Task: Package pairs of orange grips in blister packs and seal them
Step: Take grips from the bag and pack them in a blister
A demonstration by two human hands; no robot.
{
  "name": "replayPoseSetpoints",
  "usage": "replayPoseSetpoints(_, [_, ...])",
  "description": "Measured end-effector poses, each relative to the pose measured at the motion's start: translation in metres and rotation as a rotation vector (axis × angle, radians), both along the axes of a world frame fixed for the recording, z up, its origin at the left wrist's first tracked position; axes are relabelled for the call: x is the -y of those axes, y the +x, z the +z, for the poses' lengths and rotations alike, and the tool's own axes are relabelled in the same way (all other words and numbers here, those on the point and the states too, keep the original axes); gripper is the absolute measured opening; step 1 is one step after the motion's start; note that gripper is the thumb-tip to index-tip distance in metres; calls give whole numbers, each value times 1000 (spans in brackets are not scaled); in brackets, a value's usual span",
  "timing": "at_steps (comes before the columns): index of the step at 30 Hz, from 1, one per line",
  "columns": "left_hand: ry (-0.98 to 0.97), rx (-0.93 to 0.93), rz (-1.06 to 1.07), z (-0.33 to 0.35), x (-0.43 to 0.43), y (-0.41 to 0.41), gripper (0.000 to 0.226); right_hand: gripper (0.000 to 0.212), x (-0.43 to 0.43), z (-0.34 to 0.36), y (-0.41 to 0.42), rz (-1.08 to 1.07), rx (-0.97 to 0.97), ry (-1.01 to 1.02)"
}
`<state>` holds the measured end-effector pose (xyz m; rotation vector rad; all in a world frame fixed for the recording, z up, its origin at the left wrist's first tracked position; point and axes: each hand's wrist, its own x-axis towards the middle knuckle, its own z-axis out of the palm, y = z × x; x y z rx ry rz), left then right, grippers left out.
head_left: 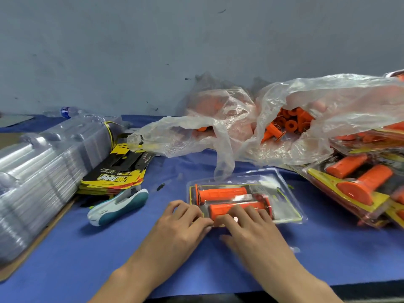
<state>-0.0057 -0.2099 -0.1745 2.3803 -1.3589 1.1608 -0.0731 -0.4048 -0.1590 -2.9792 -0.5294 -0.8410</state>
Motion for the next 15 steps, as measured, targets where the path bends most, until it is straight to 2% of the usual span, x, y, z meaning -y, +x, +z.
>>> replayPoseSetpoints(2, [-6,-43,-10,-2,0,-2,20,39,4,-4,4,13,-16,30])
replayPoseSetpoints(6, [41,-83,-6,0,2,0,13,19,6,-12,10,112,69,68])
replayPoseSetpoints(9, [30,-65,28,3,2,-1,21,13,9,-14,11,151,121,18])
replayPoseSetpoints(15, [-4,-91,50,9,-9,1,29,10,41,-10,3,63,208,-44])
